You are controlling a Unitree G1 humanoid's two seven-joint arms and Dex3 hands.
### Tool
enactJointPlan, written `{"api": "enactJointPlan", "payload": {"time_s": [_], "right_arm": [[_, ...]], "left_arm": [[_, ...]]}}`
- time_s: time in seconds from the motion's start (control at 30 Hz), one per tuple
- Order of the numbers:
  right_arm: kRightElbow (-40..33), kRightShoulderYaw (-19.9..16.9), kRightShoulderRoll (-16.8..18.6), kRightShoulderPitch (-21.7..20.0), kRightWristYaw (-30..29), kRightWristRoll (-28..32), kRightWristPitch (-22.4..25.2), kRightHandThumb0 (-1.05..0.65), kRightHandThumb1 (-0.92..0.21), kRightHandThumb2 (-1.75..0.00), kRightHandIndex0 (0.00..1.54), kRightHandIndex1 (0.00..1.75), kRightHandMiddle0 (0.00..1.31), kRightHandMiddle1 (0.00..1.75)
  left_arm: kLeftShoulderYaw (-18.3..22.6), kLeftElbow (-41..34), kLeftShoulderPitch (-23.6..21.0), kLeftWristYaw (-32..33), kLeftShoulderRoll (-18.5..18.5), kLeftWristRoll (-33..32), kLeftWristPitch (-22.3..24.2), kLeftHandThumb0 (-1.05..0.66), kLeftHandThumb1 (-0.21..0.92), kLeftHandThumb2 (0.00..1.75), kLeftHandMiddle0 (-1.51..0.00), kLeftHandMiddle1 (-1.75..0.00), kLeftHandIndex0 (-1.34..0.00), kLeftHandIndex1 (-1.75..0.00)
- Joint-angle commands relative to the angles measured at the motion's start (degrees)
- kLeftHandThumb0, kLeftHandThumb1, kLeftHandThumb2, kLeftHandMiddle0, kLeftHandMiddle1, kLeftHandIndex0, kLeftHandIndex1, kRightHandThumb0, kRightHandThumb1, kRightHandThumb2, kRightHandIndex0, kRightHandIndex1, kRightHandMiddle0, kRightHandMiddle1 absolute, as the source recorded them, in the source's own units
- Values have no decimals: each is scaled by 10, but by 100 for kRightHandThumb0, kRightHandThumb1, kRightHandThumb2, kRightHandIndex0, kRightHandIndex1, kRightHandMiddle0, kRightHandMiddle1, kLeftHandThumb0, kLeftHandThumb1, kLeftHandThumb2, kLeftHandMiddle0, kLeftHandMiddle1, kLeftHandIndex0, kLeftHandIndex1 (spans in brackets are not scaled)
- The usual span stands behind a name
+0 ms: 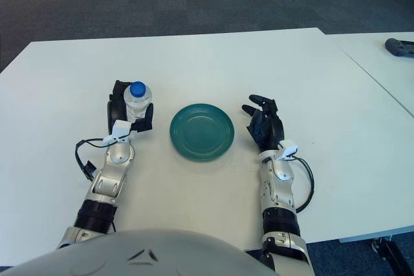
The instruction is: Put the bottle into the plate.
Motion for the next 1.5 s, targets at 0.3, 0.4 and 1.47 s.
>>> {"api": "enactJointPlan", "payload": {"time_s": [0.3, 0.4, 1.47], "right_arm": [[40, 5, 21, 27, -15, 0, 32, -57, -92, -80, 55, 118, 12, 132], [42, 7, 26, 28, -15, -2, 21, -56, -92, -79, 54, 119, 12, 132], [7, 31, 65, 69, -43, -22, 15, -53, -83, -88, 51, 102, 16, 117]], "left_arm": [[-49, -51, -40, -44, -7, 51, 48, -51, 20, 146, -122, -175, -70, -175], [-62, -60, -52, -56, -14, 60, 68, -51, 19, 146, -121, -175, -70, -175], [-122, -22, -70, -131, -17, 19, 99, -50, 22, 143, -117, -175, -68, -175]]}}
